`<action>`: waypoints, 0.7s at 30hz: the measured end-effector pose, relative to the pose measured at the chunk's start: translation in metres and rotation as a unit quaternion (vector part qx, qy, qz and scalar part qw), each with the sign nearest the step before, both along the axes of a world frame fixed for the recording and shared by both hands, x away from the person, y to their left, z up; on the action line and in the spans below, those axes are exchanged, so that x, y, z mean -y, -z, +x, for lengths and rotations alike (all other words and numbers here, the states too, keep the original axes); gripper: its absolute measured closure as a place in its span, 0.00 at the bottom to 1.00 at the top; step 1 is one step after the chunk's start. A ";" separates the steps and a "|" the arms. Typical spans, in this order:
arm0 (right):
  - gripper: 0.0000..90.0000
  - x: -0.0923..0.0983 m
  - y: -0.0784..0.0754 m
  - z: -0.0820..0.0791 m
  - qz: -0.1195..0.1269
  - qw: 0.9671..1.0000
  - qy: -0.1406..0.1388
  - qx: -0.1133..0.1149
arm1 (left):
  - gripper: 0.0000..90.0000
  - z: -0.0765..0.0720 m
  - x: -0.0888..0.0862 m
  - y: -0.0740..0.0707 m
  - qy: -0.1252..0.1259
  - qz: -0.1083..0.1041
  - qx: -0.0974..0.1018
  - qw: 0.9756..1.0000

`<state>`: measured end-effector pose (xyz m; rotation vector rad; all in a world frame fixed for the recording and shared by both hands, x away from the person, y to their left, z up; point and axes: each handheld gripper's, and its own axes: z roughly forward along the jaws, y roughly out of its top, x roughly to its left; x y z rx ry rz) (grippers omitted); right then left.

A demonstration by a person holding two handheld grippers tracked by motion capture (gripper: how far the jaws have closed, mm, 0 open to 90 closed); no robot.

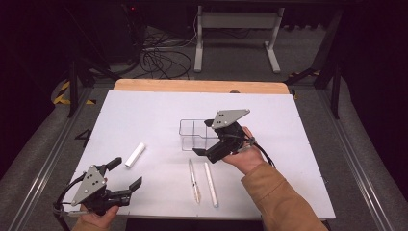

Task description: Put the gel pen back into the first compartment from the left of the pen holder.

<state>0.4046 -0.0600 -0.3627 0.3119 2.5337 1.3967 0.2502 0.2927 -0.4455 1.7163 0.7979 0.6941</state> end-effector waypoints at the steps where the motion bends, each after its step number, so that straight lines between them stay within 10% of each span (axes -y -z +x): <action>1: 0.03 0.000 0.000 -0.001 0.002 1.000 -0.001 -0.001 | 0.12 0.000 0.000 0.000 0.000 0.000 0.001 1.000; 21: 0.00 0.002 0.001 -0.016 0.011 0.999 0.027 -0.015 | 0.12 0.000 0.000 0.000 0.001 -0.001 0.000 1.000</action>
